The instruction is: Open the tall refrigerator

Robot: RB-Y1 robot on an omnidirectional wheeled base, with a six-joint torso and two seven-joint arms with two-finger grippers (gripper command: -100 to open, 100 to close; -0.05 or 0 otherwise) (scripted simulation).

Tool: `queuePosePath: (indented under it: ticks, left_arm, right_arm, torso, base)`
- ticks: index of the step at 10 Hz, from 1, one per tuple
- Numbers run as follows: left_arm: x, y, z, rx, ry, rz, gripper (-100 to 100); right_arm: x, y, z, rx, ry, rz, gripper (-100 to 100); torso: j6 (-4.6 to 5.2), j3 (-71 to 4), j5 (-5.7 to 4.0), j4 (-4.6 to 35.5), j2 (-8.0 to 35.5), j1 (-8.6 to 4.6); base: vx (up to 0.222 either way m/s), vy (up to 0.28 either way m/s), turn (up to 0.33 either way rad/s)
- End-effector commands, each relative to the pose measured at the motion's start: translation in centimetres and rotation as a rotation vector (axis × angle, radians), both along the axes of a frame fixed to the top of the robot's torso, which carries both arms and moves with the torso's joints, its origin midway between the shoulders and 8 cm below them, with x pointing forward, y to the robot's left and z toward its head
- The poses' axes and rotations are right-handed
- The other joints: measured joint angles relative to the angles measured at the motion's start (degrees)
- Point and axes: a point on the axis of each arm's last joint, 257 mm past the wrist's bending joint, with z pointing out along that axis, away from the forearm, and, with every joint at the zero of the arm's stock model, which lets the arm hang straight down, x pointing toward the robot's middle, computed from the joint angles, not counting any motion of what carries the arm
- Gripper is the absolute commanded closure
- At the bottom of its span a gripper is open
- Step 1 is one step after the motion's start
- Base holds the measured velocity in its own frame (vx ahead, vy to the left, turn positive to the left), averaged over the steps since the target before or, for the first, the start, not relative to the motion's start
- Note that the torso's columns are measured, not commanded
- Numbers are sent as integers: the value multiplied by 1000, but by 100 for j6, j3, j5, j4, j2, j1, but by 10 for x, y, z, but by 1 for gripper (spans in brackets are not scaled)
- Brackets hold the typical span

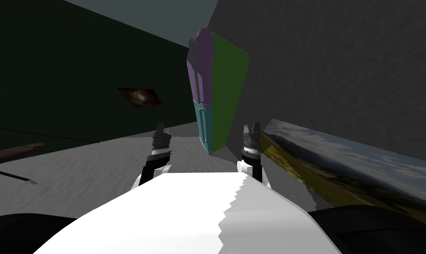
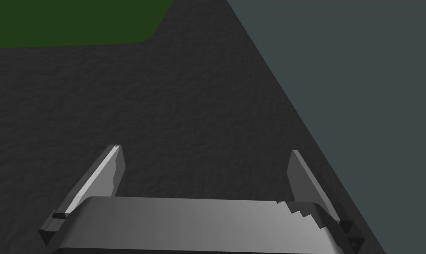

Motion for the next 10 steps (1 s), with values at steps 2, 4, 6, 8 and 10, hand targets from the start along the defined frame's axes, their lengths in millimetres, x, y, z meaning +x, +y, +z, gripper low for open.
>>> queuePosePath:
  ticks: [2,4,6,8,10]
  left_arm:
    - [0,0,0,0,0,0,0]
    - [0,0,0,0,0,0,0]
    - [0,0,0,0,0,0,0]
    - [0,0,0,0,0,0,0]
    - [7,-5,-3,27,13,-27,-100]
  right_arm:
    - [0,0,0,0,0,0,0]
    - [0,0,0,0,0,0,0]
    - [0,0,0,0,0,0,0]
    - [0,0,0,0,0,0,0]
    - [0,0,0,0,0,0,0]
  torso:
    - [0,-1200,0,600,597,0]
    - [0,-2850,0,1424,1422,0]
    - [0,-4536,0,2268,2269,0]
    - [0,-6227,0,3114,3116,0]
    - [0,-7919,0,3960,3962,0]
  base:
    - [0,0,0]
    - [0,0,0]
    - [0,0,0]
    - [0,0,0]
    - [6,-6,6]
